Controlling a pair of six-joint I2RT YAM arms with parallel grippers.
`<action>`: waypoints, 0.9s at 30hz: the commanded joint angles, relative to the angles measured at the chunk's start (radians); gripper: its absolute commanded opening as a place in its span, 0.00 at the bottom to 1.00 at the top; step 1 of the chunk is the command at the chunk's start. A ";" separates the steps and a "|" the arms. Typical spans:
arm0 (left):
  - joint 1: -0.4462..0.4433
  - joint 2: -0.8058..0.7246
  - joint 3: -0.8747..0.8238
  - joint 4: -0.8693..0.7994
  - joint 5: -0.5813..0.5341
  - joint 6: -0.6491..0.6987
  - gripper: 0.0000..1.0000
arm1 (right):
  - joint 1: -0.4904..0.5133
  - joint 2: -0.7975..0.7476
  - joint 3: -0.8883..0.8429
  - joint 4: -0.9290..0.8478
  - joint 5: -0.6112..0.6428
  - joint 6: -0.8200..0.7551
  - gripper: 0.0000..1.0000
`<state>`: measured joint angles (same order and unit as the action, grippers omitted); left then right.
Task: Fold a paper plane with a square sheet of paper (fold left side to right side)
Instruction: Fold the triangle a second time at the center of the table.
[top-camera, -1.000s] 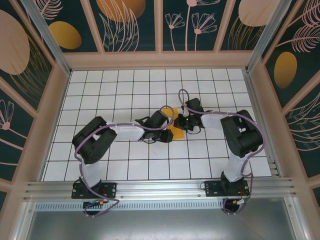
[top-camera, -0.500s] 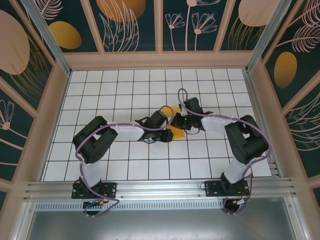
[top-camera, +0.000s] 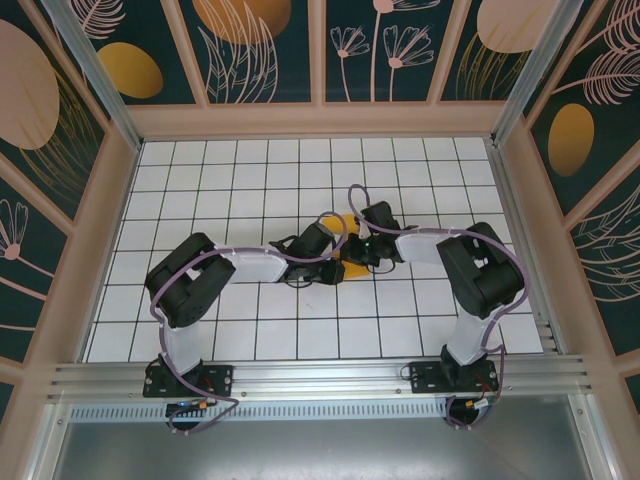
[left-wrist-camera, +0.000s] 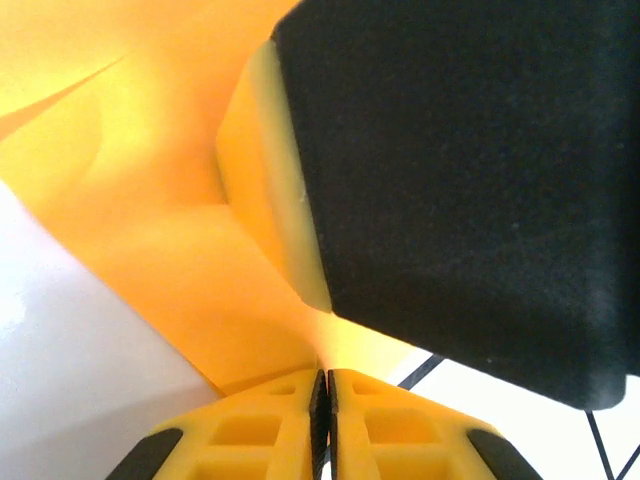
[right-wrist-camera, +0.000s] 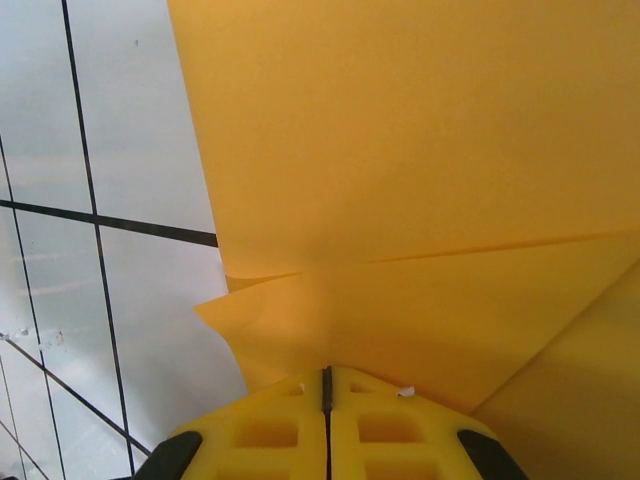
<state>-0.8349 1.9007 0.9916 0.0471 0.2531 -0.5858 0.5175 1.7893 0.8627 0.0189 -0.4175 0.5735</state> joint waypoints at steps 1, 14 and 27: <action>0.007 0.050 -0.057 -0.122 -0.068 -0.012 0.14 | -0.032 0.024 0.005 -0.004 0.042 -0.042 0.09; 0.011 0.055 -0.065 -0.118 -0.069 -0.017 0.15 | -0.142 0.053 0.057 -0.016 -0.003 -0.101 0.10; 0.010 0.036 -0.076 -0.108 -0.069 -0.016 0.15 | -0.222 0.089 0.145 -0.072 0.011 -0.158 0.10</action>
<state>-0.8349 1.8984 0.9703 0.0940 0.2428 -0.5934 0.3161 1.8664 0.9764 -0.0330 -0.4526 0.4484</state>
